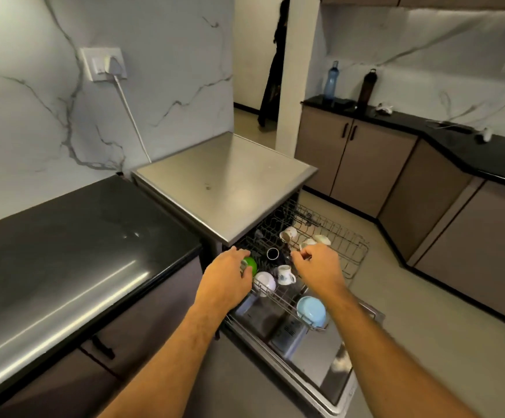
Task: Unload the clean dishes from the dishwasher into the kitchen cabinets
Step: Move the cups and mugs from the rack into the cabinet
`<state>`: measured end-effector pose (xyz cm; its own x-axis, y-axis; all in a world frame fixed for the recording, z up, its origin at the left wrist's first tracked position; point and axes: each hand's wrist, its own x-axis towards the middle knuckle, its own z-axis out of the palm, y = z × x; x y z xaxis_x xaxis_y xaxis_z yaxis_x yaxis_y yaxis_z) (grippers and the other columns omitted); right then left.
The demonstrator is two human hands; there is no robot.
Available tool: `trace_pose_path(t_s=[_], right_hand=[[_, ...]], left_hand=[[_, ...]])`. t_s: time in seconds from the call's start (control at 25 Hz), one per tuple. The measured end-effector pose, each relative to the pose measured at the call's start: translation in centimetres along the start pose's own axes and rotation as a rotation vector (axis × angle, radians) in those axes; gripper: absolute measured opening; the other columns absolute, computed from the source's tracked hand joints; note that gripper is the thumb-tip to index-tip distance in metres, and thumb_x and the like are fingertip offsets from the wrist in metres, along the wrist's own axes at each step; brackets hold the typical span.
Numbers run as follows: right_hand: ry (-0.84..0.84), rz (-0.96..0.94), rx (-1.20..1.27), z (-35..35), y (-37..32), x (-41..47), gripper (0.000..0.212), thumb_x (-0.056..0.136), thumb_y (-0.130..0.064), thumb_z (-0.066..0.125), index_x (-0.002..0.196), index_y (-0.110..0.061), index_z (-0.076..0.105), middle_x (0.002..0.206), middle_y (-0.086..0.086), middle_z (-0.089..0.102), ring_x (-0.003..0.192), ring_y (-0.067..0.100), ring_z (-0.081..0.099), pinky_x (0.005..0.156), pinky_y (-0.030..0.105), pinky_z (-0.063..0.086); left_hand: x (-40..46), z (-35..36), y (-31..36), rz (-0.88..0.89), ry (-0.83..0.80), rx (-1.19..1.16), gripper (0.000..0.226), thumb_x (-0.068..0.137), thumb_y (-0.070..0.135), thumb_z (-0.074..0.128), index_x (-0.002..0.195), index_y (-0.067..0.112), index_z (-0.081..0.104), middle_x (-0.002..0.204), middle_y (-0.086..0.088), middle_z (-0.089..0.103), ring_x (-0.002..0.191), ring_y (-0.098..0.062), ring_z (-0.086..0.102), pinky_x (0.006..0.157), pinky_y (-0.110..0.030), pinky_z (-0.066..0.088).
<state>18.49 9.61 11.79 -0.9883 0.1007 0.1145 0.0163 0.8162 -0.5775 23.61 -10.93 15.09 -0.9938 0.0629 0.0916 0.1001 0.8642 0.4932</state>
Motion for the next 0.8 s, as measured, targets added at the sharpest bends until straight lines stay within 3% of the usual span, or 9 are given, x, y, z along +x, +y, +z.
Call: trace_pose_path(t_s=[0.12,0.28,0.4,0.56,0.68,0.8], right_hand=[[-0.026,0.039,-0.032,-1.5,4.1,0.7,0.037,0.092,-0.038,0.059,0.064,-0.016,0.068,0.062,-0.003,0.062,0.059,0.013,0.058,0.057,0.028,0.047],[-0.085,0.035,-0.037,-3.6,9.9,2.6,0.035,0.094,-0.038,0.059,0.063,-0.022,0.06,0.064,-0.006,0.058,0.061,0.011,0.054,0.052,0.02,0.034],[-0.115,0.028,-0.032,-5.1,14.3,3.8,0.032,0.094,-0.038,0.058,0.066,-0.023,0.058,0.07,-0.007,0.055,0.065,0.009,0.052,0.055,0.02,0.032],[-0.143,0.057,-0.025,-6.5,20.1,5.8,0.03,0.096,-0.037,0.059,0.071,-0.021,0.059,0.077,-0.005,0.053,0.068,0.006,0.048,0.055,0.014,0.028],[-0.188,0.103,0.025,-6.1,22.7,7.6,0.029,0.096,-0.036,0.059,0.073,-0.019,0.061,0.079,-0.003,0.058,0.066,0.003,0.049,0.055,0.014,0.03],[-0.231,0.142,0.079,-4.2,24.6,9.2,0.024,0.094,-0.04,0.06,0.079,-0.022,0.065,0.084,-0.003,0.063,0.073,0.007,0.057,0.062,0.023,0.04]], left_hand=[[0.6,2.4,2.1,0.014,-0.013,-0.003,0.043,0.097,0.028,0.05,0.14,0.022,0.051,0.147,-0.004,0.048,0.131,-0.019,0.05,0.102,-0.034,0.043],[2.0,7.0,5.0,-0.066,-0.062,-0.009,0.044,0.094,0.03,0.053,0.138,0.023,0.052,0.145,-0.002,0.051,0.122,-0.022,0.056,0.101,-0.035,0.045],[3.3,10.4,8.0,-0.085,-0.081,-0.018,0.043,0.094,0.032,0.054,0.137,0.023,0.053,0.137,0.0,0.058,0.126,-0.019,0.052,0.101,-0.034,0.044],[5.4,14.1,13.0,-0.083,-0.107,-0.04,0.044,0.097,0.027,0.052,0.141,0.023,0.048,0.144,-0.001,0.05,0.137,-0.018,0.041,0.107,-0.03,0.036],[6.4,15.8,13.7,-0.144,-0.14,-0.068,0.051,0.096,0.026,0.055,0.145,0.026,0.042,0.141,0.001,0.051,0.122,-0.017,0.053,0.098,-0.022,0.037],[7.7,17.5,12.5,-0.263,-0.2,-0.043,0.056,0.093,0.031,0.057,0.146,0.023,0.039,0.139,-0.001,0.054,0.109,-0.021,0.061,0.095,-0.03,0.045]])
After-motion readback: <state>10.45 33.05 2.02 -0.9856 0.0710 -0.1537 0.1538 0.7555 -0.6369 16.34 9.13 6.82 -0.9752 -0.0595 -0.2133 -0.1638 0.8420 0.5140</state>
